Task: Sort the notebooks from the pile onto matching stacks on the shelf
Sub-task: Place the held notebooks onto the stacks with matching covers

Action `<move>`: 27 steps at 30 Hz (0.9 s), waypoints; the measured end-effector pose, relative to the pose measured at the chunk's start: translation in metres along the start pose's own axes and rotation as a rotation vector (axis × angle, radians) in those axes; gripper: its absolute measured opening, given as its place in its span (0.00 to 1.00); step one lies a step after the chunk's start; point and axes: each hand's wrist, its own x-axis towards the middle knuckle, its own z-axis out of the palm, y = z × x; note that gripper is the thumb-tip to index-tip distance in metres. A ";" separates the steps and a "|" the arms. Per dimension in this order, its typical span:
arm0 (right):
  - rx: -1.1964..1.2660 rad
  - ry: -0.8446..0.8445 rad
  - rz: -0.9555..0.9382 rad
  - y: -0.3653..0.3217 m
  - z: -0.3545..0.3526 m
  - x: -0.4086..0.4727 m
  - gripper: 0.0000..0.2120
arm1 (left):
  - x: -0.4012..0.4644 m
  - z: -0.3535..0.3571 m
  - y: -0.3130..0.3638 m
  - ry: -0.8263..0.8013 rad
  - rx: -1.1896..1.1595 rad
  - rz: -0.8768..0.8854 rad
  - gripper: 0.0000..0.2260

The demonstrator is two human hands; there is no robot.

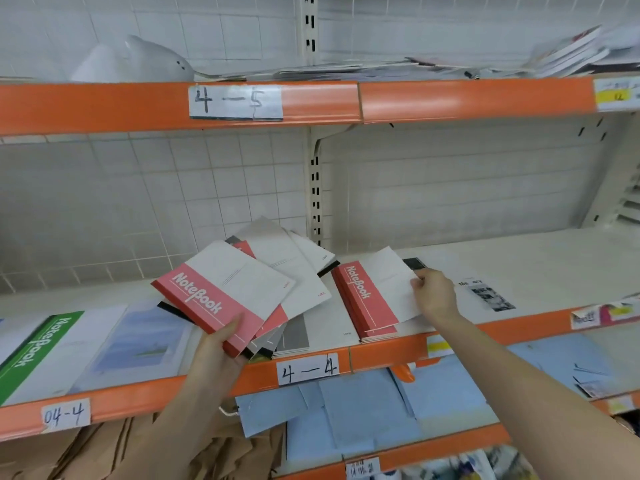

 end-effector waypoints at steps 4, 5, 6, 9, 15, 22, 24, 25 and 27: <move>-0.088 -0.033 -0.047 0.002 0.003 0.001 0.11 | 0.001 -0.001 -0.002 0.001 0.016 0.010 0.10; -0.104 -0.036 -0.054 0.003 0.005 0.000 0.12 | 0.001 -0.002 -0.002 0.000 0.019 0.013 0.10; -0.116 -0.036 -0.061 0.004 0.007 -0.001 0.12 | 0.001 -0.002 -0.003 -0.001 0.021 0.017 0.10; -0.167 -0.027 -0.095 0.008 0.013 -0.003 0.13 | 0.001 -0.003 -0.005 0.014 0.009 0.022 0.10; -0.196 -0.019 -0.088 0.022 0.021 0.000 0.12 | 0.004 -0.004 -0.006 0.072 -0.051 0.014 0.09; -0.207 -0.011 -0.092 0.027 0.024 0.004 0.11 | 0.006 -0.007 -0.008 0.052 -0.038 0.005 0.09; -0.209 -0.009 -0.088 0.027 0.025 0.004 0.11 | 0.007 -0.007 -0.008 0.056 -0.047 -0.003 0.09; -0.209 -0.006 -0.087 0.026 0.026 0.004 0.11 | 0.007 -0.007 -0.008 0.058 -0.053 -0.006 0.09; -0.206 0.001 -0.092 0.027 0.027 0.003 0.10 | 0.007 -0.007 -0.008 0.057 -0.060 -0.006 0.09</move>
